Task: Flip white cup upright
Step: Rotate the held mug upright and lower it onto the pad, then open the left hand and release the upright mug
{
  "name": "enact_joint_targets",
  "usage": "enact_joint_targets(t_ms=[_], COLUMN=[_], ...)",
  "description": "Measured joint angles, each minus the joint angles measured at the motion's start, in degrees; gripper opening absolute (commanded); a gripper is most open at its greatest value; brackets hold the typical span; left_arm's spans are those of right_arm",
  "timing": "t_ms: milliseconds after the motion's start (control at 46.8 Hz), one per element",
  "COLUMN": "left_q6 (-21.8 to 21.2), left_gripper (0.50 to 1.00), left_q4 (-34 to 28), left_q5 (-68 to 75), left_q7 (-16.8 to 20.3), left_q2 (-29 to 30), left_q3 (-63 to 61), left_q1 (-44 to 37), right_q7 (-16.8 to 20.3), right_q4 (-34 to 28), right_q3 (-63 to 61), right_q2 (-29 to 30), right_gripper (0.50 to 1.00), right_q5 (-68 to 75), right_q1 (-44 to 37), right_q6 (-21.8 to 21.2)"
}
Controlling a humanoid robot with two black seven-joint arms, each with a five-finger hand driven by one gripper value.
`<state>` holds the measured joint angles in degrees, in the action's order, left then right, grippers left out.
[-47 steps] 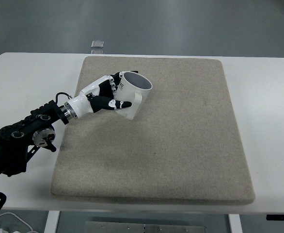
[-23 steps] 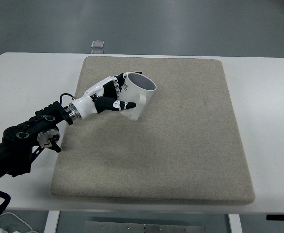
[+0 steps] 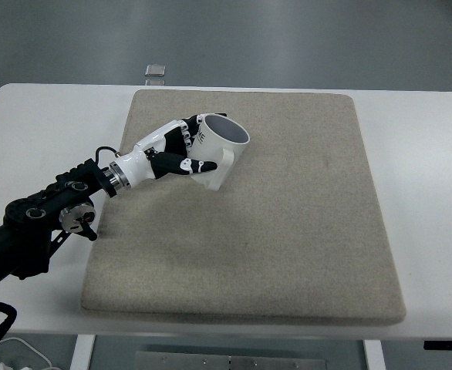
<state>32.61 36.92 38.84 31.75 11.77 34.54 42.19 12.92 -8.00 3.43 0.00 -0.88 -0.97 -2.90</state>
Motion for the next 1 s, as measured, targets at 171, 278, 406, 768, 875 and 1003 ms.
enact_joint_targets(t_ms=[171,278,406,768,875,1003], left_q6=[0.0,0.0,0.0,0.0,0.0,0.0], left_gripper=[0.857,0.876,0.881,0.943,0.956,0.958], left_q4=[0.0,0.0,0.0,0.0,0.0,0.0], left_q5=[-0.4,-0.6,-0.6,-0.6,-0.6,-0.6], left_q7=[0.0,0.0,0.0,-0.3,-0.3,-0.4], left_q2=[0.0,0.0,0.0,0.0,0.0,0.0], left_q3=[0.1,0.1,0.1,0.1,0.1,0.1], left_q1=[0.0,0.1,0.1,0.1,0.1,0.1], right_q7=[0.0,0.0,0.0,0.0,0.0,0.0], right_q4=[0.0,0.0,0.0,0.0,0.0,0.0], right_q3=[0.0,0.0,0.0,0.0,0.0,0.0], right_q2=[0.0,0.0,0.0,0.0,0.0,0.0], right_gripper=[0.930,0.930,0.930,0.930,0.930,0.930], right_q5=[0.0,0.0,0.0,0.0,0.0,0.0], right_q1=[0.0,0.0,0.0,0.0,0.0,0.0], right_q6=[0.0,0.0,0.0,0.0,0.0,0.0])
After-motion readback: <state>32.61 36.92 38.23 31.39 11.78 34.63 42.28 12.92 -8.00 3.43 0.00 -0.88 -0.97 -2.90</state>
